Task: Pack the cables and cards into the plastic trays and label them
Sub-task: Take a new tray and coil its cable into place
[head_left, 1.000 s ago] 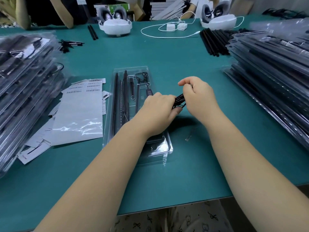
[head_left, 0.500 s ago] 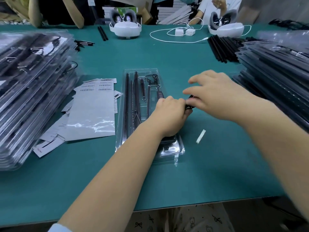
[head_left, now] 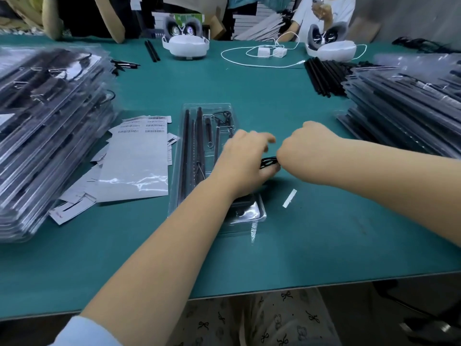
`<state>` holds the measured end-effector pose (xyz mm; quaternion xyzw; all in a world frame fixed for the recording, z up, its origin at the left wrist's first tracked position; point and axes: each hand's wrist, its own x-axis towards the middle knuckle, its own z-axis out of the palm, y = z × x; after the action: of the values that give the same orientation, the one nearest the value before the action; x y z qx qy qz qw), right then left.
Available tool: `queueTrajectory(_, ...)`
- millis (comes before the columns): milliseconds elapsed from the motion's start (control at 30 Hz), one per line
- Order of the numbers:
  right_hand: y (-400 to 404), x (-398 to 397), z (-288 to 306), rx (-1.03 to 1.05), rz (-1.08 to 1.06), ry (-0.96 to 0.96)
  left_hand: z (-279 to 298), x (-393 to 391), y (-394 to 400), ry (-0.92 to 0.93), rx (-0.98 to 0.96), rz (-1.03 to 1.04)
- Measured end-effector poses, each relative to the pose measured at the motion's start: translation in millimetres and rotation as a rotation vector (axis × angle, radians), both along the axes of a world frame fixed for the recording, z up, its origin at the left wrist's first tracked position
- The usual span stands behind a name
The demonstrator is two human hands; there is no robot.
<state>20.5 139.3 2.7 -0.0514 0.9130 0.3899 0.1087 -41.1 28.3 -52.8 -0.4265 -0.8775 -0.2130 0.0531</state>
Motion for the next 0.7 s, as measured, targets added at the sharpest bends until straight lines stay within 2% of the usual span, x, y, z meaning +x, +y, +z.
queueTrajectory(100,18.6,4.2,-9.2,-0.322,-0.179,0.027,12.4,4.1,-21.3,-0.093,-0.048,0.094)
queueTrajectory(167,28.8,8.6,-11.9,-0.622,-0.273,-0.002,15.2,12.7,-43.7,-0.161,-0.146,0.043)
queueTrajectory(267,34.3,14.7,-14.9,-1.148,-0.483,-0.056,4.9,31.4,-69.6,-0.044,-0.297,-0.026)
queueTrajectory(333,31.0,17.2,-18.2,-1.389,-0.627,-0.079,-4.5,39.7,-74.7,-0.033,-0.32,-0.033)
queueTrajectory(467,28.0,24.5,-24.9,-1.612,-0.73,-0.041,-11.4,44.5,-78.1,-0.135,-0.273,-0.038)
queueTrajectory(533,27.6,28.1,-26.3,-1.698,-0.743,-0.017,-13.3,46.3,-79.1,-0.115,-0.273,-0.034)
queueTrajectory(700,19.9,31.9,-33.9,-1.766,-0.762,0.004,-16.0,50.8,-75.6,-0.04,-0.259,-0.007)
